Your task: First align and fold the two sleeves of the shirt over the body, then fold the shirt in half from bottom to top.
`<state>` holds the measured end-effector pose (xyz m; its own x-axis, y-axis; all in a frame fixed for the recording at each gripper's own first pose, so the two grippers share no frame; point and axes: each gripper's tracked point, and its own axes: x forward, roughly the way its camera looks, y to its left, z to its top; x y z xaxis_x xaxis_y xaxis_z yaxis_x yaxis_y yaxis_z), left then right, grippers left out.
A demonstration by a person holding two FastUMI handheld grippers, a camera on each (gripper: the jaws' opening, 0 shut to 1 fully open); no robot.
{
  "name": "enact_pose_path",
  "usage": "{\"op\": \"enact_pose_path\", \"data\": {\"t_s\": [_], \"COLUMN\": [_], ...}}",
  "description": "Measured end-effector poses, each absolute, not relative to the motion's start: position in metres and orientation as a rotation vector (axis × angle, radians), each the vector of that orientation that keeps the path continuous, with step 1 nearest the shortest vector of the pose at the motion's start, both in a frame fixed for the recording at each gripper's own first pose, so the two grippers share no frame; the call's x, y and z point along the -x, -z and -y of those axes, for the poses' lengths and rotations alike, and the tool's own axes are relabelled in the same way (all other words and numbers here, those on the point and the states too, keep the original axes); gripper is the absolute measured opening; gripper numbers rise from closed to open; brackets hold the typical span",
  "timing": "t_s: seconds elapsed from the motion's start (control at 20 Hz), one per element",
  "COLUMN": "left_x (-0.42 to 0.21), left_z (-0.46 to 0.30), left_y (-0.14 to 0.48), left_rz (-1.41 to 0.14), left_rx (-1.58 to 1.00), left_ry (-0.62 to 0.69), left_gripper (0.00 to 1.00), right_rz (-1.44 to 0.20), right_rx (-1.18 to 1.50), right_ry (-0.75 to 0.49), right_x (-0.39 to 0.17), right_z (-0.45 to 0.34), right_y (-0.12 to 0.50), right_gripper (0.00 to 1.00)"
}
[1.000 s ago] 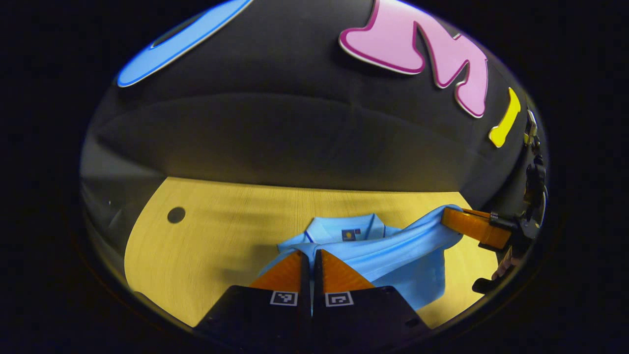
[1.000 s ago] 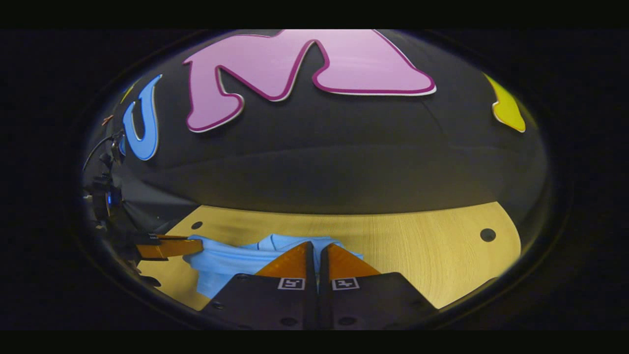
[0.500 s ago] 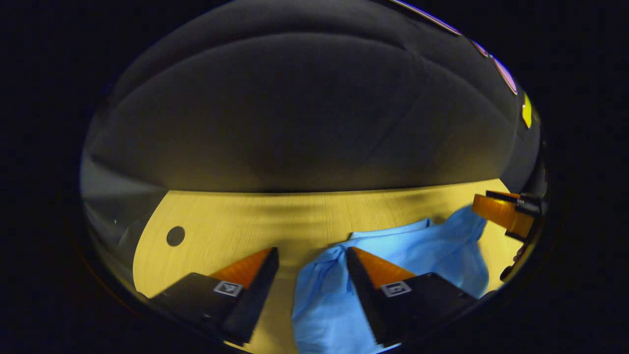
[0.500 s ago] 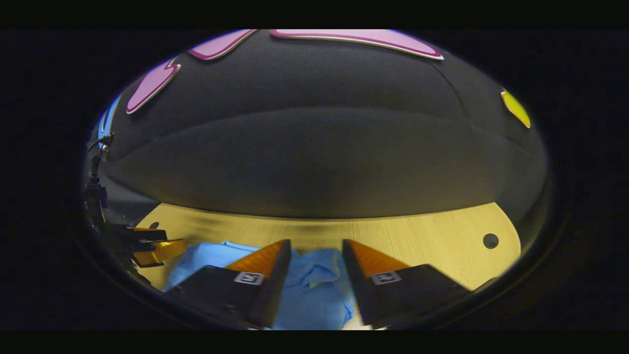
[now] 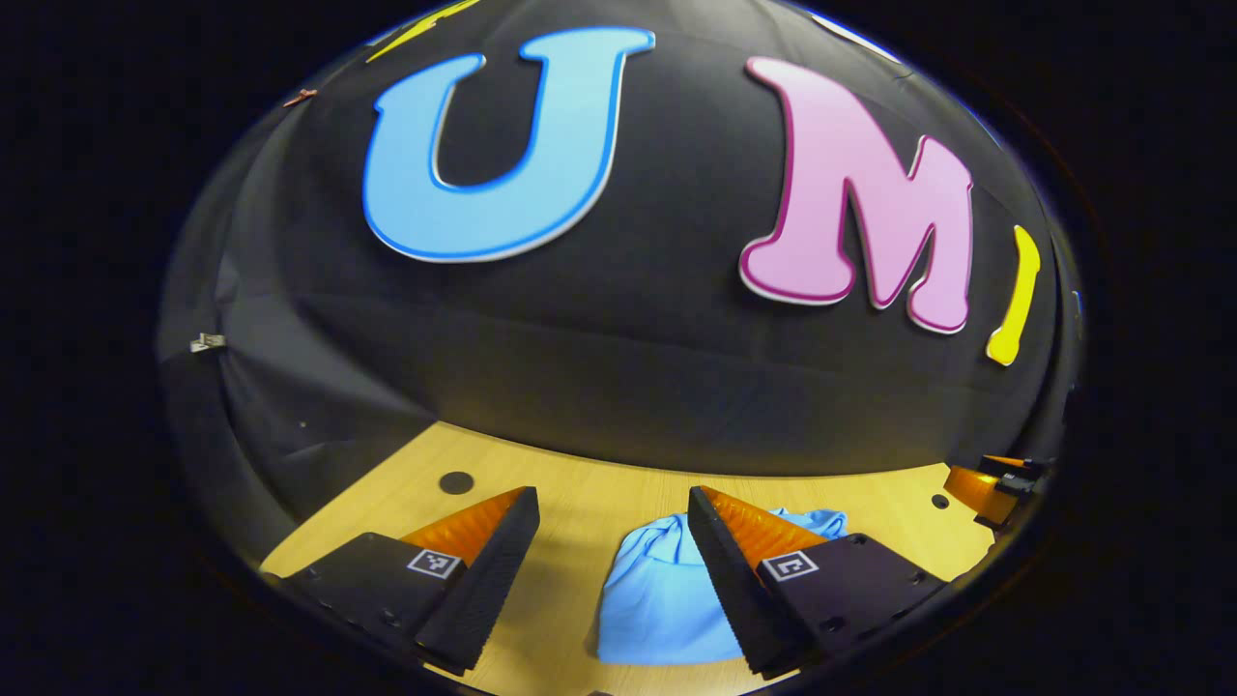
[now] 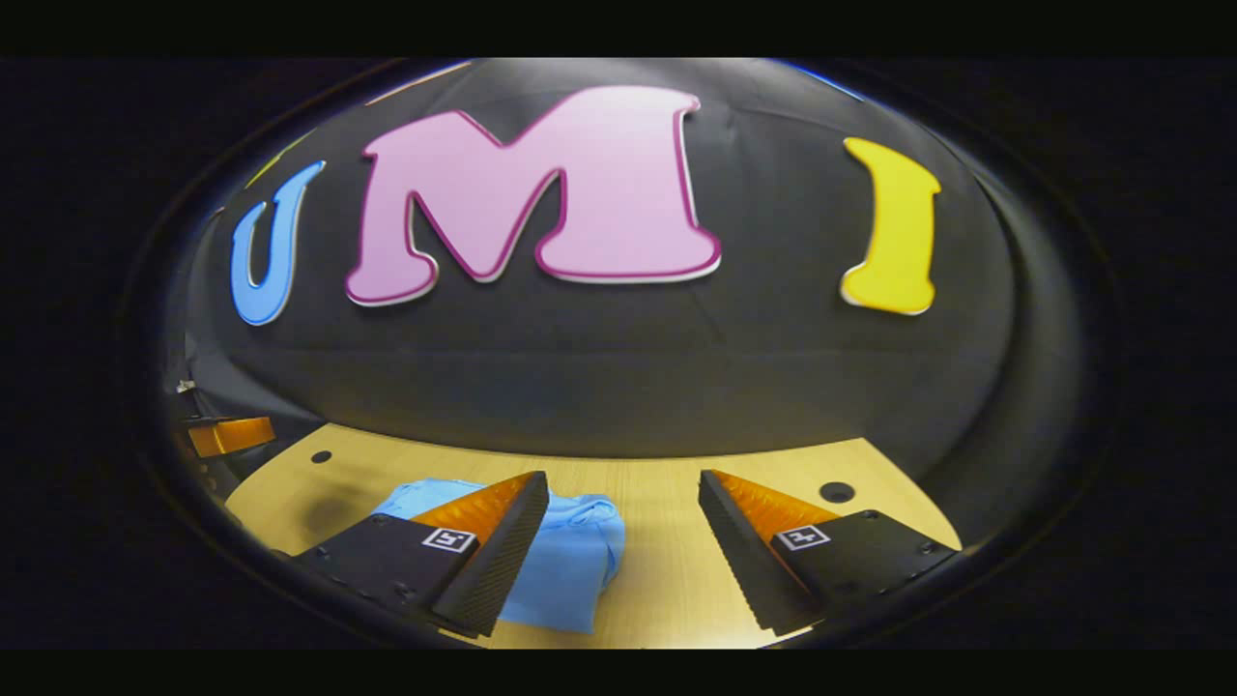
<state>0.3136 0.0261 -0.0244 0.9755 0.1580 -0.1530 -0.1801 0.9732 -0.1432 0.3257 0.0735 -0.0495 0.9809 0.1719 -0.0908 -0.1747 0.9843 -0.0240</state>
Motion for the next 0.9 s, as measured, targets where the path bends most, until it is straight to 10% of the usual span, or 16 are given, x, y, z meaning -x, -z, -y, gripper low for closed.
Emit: {"op": "enact_pose_path", "data": {"t_s": [0.9], "left_x": [0.044], "left_z": [0.076], "left_y": [-0.073], "left_rz": [0.141], "left_rx": [0.062], "left_ry": [0.057], "left_gripper": [0.97], "right_rz": [0.071], "right_rx": [0.04], "right_ry": [-0.145], "right_x": [0.019], "right_z": [-0.014], "right_y": [-0.046], "right_gripper": [0.97]}}
